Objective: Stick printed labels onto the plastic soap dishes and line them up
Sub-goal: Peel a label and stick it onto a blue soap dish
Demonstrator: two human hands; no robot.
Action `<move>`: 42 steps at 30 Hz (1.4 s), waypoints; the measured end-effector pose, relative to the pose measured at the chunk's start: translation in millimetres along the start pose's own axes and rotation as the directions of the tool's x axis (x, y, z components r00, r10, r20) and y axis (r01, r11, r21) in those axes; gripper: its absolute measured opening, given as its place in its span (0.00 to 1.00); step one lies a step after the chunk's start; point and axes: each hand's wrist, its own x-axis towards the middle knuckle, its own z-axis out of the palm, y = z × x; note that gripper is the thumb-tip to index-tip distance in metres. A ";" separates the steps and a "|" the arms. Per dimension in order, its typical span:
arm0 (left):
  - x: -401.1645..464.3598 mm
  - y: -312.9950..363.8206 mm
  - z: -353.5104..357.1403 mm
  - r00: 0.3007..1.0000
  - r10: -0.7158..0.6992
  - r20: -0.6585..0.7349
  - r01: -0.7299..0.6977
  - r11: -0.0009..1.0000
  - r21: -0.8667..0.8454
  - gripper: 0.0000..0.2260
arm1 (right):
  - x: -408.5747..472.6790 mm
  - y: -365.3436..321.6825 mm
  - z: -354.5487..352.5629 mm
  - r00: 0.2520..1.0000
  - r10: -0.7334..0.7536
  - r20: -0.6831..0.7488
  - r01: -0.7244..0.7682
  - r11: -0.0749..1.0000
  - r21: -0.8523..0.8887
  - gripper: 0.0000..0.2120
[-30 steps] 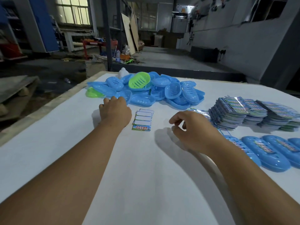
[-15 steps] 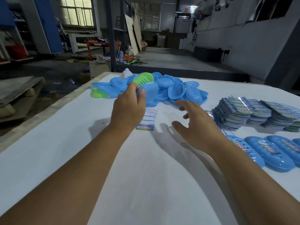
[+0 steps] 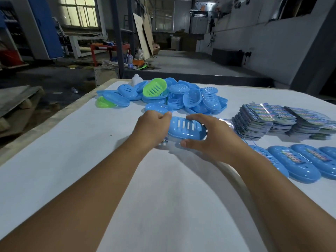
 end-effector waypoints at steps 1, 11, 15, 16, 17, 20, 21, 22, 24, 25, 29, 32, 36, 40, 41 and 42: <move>0.2 -4.1 -2.2 0.993 0.112 -0.048 -0.094 0.954 0.286 0.18 | -0.3 1.1 -0.4 1.000 0.017 0.012 -0.017 1.000 -0.021 0.36; -0.6 -16.3 -10.9 0.995 0.089 0.044 -0.097 0.782 0.615 0.26 | -2.9 8.5 -2.8 0.978 0.087 0.187 -0.056 0.985 -0.165 0.33; 0.5 -18.0 -12.7 0.999 0.021 0.033 -0.033 0.909 0.416 0.28 | -3.1 8.7 -2.3 0.975 0.088 0.206 -0.052 0.983 -0.176 0.33; 1.5 -18.9 -13.4 0.999 -0.025 0.046 0.011 0.959 0.282 0.30 | -3.3 8.7 -2.5 0.974 0.088 0.208 -0.052 0.983 -0.177 0.34; 2.3 -19.1 -14.5 0.995 -0.074 0.063 0.066 0.989 0.131 0.31 | -3.3 8.6 -2.6 0.974 0.090 0.209 -0.052 0.983 -0.179 0.34; 7.9 -19.7 -18.6 0.990 -0.134 0.051 0.135 0.991 -0.021 0.32 | -3.4 7.9 -3.4 0.971 0.097 0.217 -0.058 0.981 -0.183 0.34; 9.7 -19.9 -19.1 0.991 -0.131 0.033 0.132 0.991 -0.031 0.31 | -3.4 7.6 -3.3 0.970 0.100 0.221 -0.059 0.981 -0.185 0.34; 10.7 -19.3 -19.5 0.992 -0.126 0.014 0.127 0.990 -0.057 0.28 | -3.6 7.1 -3.3 0.969 0.103 0.224 -0.061 0.981 -0.186 0.34; 11.9 -16.7 -19.6 0.994 -0.102 -0.027 0.098 0.989 -0.111 0.24 | -4.0 6.2 -3.5 0.968 0.112 0.227 -0.072 0.982 -0.177 0.35; 11.7 -14.1 -19.7 0.995 -0.080 -0.052 0.074 0.991 -0.111 0.23 | -4.3 5.2 -3.8 0.969 0.117 0.218 -0.082 0.983 -0.162 0.36; 8.2 0.3 -17.2 0.998 -0.057 0.009 0.056 0.942 -0.330 0.26 | -2.1 -1.2 -5.2 0.992 0.121 0.038 -0.119 0.991 -0.060 0.31; 1.1 9.3 -9.8 0.996 -0.033 0.087 0.071 0.874 -0.481 0.28 | 1.1 -4.9 -5.6 0.990 0.136 -0.048 -0.125 0.975 0.185 0.23; -6.5 11.7 1.8 0.984 0.019 0.176 0.088 0.808 -0.583 0.27 | 3.6 -8.1 -4.0 0.987 0.162 0.017 -0.154 0.887 0.436 0.15; -6.8 13.4 2.5 0.983 0.038 0.181 0.065 0.846 -0.529 0.22 | 5.7 -6.0 -5.2 0.983 0.182 -0.037 -0.143 0.870 0.473 0.10; -6.8 14.4 0.8 0.985 0.034 0.168 0.052 0.877 -0.478 0.21 | 6.2 -5.1 -6.1 0.978 0.199 -0.064 -0.146 0.868 0.474 0.09; -6.5 14.8 -1.1 0.987 0.028 0.160 0.046 0.898 -0.437 0.21 | 6.7 -4.4 -7.2 0.972 0.218 -0.093 -0.150 0.869 0.472 0.09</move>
